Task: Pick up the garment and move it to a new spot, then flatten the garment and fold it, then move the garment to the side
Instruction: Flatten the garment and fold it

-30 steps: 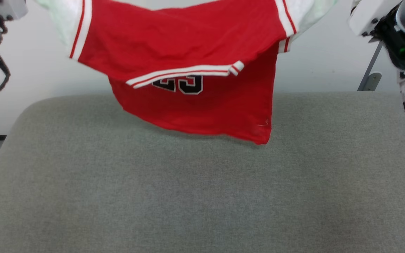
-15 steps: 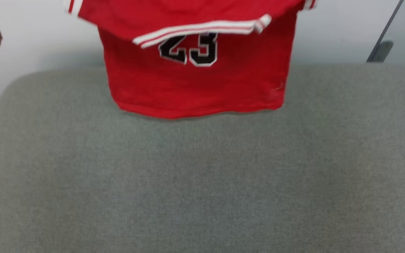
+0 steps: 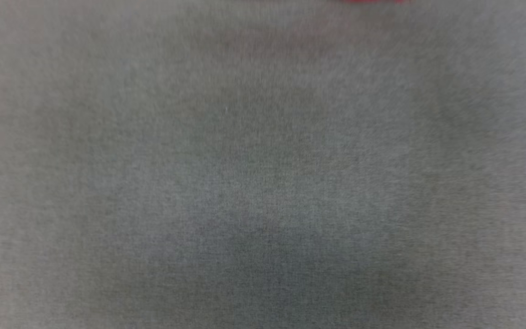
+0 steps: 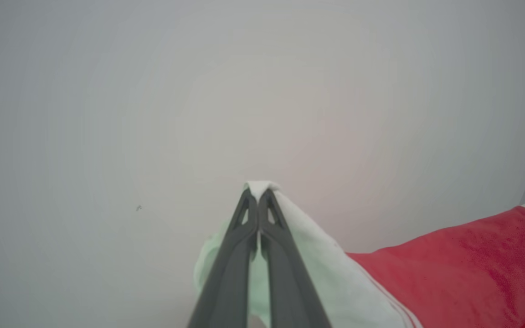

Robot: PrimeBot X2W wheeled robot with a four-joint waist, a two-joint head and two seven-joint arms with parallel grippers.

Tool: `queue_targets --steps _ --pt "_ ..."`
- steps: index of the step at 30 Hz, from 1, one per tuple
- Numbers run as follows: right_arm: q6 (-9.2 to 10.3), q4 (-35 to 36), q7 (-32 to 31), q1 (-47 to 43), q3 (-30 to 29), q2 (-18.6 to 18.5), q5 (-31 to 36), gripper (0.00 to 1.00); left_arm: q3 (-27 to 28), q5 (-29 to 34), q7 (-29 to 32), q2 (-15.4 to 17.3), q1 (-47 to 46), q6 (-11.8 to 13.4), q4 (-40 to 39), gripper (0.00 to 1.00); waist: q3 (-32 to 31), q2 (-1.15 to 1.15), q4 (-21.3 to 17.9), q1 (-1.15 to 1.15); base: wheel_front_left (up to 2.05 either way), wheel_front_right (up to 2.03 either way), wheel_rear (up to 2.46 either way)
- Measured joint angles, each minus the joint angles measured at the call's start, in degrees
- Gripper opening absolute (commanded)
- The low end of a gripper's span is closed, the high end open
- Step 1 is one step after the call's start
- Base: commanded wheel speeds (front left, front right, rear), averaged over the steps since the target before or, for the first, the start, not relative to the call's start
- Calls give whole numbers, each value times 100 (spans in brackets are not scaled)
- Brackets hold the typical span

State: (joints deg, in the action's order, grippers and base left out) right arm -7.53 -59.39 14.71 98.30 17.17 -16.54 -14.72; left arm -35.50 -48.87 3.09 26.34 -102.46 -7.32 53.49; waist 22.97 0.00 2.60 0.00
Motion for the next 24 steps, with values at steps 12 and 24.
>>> queue_targets --steps 12,24 --pt "0 -11 41 -828 -203 290 1095 0 -715 -565 -611 -51 675 -9 94 0 1130 0 279 0 0 0 0" --pt "0 -304 -949 -2100 906 354 -703 0 -1471 -1254 250 293 2192 -9 57 0 478 0 417 0 0 0 0"
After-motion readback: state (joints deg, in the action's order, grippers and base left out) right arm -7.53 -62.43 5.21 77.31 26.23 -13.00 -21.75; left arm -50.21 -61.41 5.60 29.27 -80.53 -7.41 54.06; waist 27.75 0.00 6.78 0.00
